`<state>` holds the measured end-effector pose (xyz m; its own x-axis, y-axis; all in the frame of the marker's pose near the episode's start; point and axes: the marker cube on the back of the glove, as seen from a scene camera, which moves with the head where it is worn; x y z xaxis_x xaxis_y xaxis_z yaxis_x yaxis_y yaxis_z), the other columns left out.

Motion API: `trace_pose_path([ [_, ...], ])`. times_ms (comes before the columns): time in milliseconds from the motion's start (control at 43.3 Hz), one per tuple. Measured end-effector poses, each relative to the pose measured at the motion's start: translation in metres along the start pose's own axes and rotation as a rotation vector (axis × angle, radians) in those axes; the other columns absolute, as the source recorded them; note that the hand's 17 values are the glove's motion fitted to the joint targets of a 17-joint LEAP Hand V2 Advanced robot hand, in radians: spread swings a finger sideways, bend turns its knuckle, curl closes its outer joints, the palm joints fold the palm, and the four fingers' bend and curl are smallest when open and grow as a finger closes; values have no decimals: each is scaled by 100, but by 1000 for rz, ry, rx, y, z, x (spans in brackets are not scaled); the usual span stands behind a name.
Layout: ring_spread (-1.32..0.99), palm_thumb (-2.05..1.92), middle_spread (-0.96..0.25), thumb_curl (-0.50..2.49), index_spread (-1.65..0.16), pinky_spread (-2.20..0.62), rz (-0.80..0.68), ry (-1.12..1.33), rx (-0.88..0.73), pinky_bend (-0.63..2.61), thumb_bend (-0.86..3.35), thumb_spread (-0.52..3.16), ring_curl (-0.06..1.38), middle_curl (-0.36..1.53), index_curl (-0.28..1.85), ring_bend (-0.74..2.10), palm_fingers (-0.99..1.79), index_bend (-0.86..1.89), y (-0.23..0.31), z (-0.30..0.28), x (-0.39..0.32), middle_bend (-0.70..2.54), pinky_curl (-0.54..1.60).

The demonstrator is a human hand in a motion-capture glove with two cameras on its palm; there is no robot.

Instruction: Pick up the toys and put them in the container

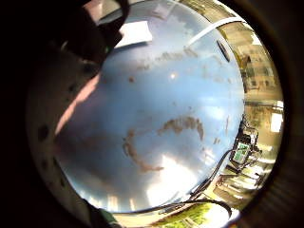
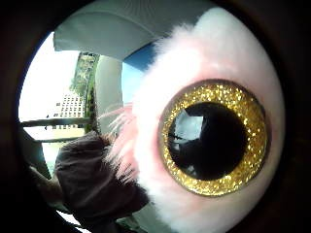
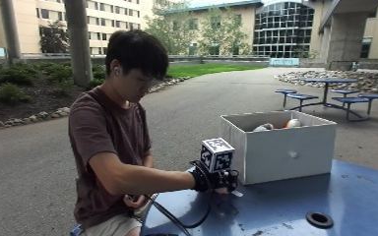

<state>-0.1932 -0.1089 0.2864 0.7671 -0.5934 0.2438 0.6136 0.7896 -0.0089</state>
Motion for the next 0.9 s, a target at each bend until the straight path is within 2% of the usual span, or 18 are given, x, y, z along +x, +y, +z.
trace_pose_path([
  [69, -24, 85, -13, 57, -13, -37, 15, -11, 32, 93, 40, 130, 34, 41, 58, 36, 96, 89, -4, 0, -6, 25, 38],
  [92, -27, 86, -13, 59, -12, -37, 19, -22, 41, 96, 39, 125, 35, 42, 59, 41, 111, 94, -4, -1, -8, 25, 39],
  [115, -29, 83, -13, 60, -11, -38, 22, -35, 45, 87, 36, 118, 32, 54, 57, 32, 132, 88, -4, -3, -10, 65, 36],
  [185, -33, 86, -11, 65, -8, -38, 35, -83, 4, 85, 34, 106, 37, 60, 62, 41, 138, 96, -2, -7, -15, 85, 39],
  [208, -35, 88, -8, 67, -8, -38, 46, -101, -20, 89, 35, 101, 40, 55, 64, 47, 128, 101, 1, -11, -13, 71, 41],
  [231, -36, 86, -8, 69, -7, -38, 60, -120, -41, 86, 33, 96, 40, 63, 64, 47, 136, 98, 4, -15, -10, 91, 40],
  [346, -41, 78, -6, 74, -8, -37, 123, -173, -60, 88, 26, 78, 49, 68, 69, 69, 124, 98, 19, -51, 5, 106, 43],
  [462, -45, 66, -8, 75, -12, -39, 198, -136, -20, 93, 14, 68, 53, 71, 75, 68, 83, 101, 33, -112, 18, 108, 48],
  [554, -48, 61, -10, 77, -14, -40, 265, -82, 18, 96, 10, 66, 58, 74, 81, 72, 71, 104, 46, -170, 28, 113, 53],
  [762, -53, 60, -12, 81, -18, -41, 372, 0, 67, 102, 5, 63, 62, 78, 88, 79, 59, 107, 52, -269, 22, 121, 59],
  [900, -55, 60, -13, 83, -20, -42, 388, 77, 73, 106, 3, 63, 66, 81, 94, 84, 53, 109, 45, -311, 18, 125, 64],
])
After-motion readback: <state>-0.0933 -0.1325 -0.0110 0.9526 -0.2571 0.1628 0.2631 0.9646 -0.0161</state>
